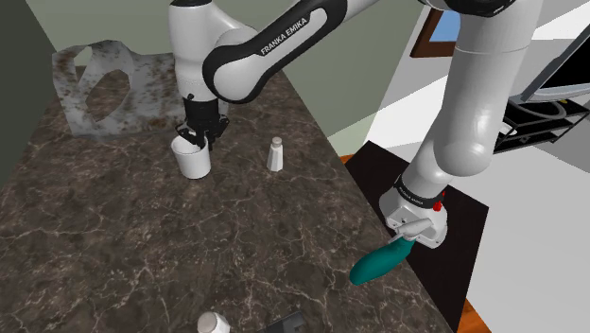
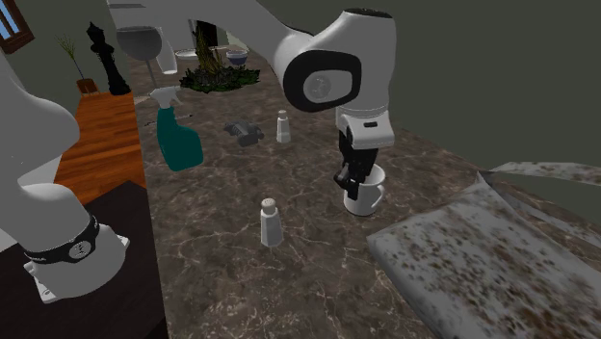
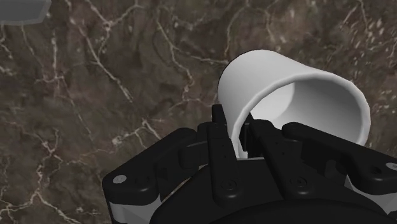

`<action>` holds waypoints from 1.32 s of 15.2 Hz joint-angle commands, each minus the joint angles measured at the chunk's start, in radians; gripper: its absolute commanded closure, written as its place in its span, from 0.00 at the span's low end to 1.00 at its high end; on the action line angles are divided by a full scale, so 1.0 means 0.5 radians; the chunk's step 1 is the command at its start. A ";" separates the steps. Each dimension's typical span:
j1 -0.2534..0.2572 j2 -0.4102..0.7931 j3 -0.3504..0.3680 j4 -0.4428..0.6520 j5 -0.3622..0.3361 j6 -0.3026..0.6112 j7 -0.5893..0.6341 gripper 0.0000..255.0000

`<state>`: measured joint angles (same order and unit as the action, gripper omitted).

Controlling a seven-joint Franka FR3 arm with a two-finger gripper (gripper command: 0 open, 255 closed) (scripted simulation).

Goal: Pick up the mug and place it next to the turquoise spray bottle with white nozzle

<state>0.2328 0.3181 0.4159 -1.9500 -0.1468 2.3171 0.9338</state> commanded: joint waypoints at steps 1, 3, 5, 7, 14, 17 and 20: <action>-0.003 -0.024 0.007 0.025 0.015 -0.046 -0.008 1.00; -0.009 -0.052 0.014 0.044 0.032 -0.091 -0.019 1.00; -0.014 -0.079 0.020 0.065 0.048 -0.137 -0.029 1.00; -0.018 -0.105 0.026 0.088 0.064 -0.183 -0.039 1.00; -0.030 -0.184 0.041 0.183 0.110 -0.349 -0.067 1.00; -0.033 -0.212 0.045 0.231 0.126 -0.422 -0.077 1.00; -0.036 -0.236 0.049 0.283 0.140 -0.496 -0.085 1.00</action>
<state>0.2155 0.2009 0.4403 -1.8252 -0.0777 2.0863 0.8934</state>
